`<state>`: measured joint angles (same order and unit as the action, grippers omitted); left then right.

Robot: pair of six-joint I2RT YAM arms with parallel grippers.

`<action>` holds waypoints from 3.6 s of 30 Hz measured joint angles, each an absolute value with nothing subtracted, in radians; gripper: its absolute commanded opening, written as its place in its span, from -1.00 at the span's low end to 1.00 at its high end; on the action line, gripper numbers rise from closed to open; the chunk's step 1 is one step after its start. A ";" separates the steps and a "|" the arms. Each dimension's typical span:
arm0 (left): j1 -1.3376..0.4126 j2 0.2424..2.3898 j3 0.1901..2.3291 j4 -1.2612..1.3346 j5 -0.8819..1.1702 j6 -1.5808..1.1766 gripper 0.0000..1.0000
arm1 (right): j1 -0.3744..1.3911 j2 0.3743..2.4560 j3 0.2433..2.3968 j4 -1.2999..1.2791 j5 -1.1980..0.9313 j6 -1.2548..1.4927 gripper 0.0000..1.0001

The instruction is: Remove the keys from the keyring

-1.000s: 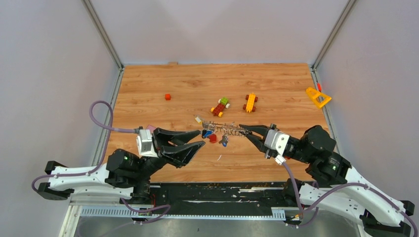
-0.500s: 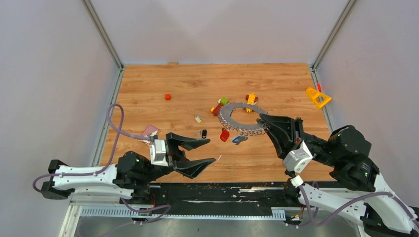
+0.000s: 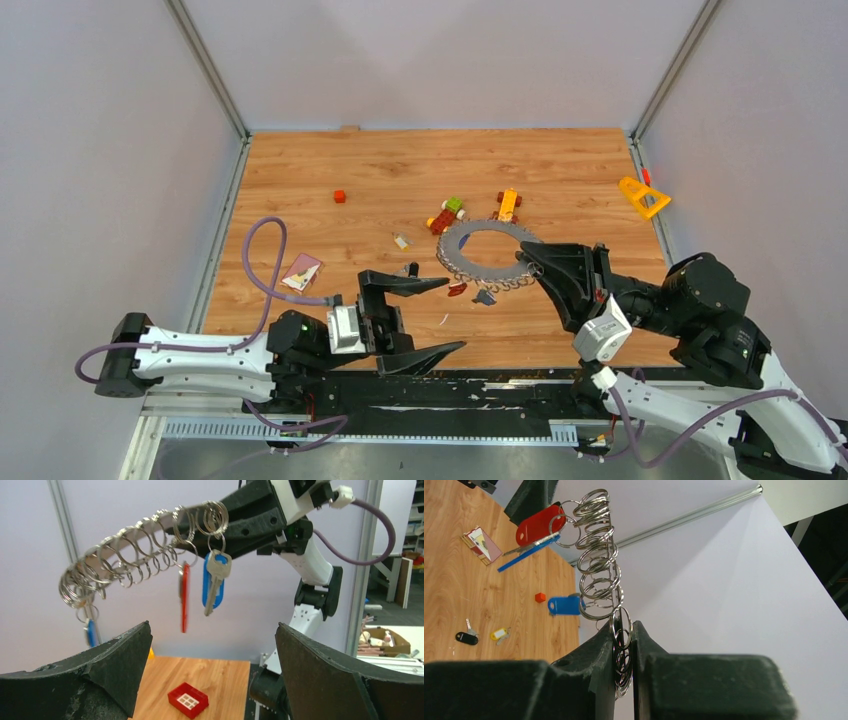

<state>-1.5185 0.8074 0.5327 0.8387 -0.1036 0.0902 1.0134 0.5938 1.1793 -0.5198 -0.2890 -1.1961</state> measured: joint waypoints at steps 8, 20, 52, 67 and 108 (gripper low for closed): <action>-1.519 0.844 0.531 0.991 -0.086 0.107 0.86 | 1.013 0.551 1.177 -0.524 -0.369 -1.207 -1.00; -1.518 1.018 0.557 1.103 -0.025 0.045 0.44 | 1.013 0.506 1.137 -0.511 -0.413 -1.211 -1.00; -1.518 1.090 0.616 1.173 0.010 -0.049 -0.60 | 1.013 0.467 1.093 -0.513 -0.402 -1.225 -1.00; -1.518 1.092 0.616 1.181 -0.012 -0.065 -0.81 | 1.013 0.464 1.093 -0.515 -0.323 -1.244 -1.00; -1.519 0.955 0.991 0.342 -0.073 0.059 -1.00 | 1.013 0.393 1.002 -0.491 -0.290 -1.147 -1.00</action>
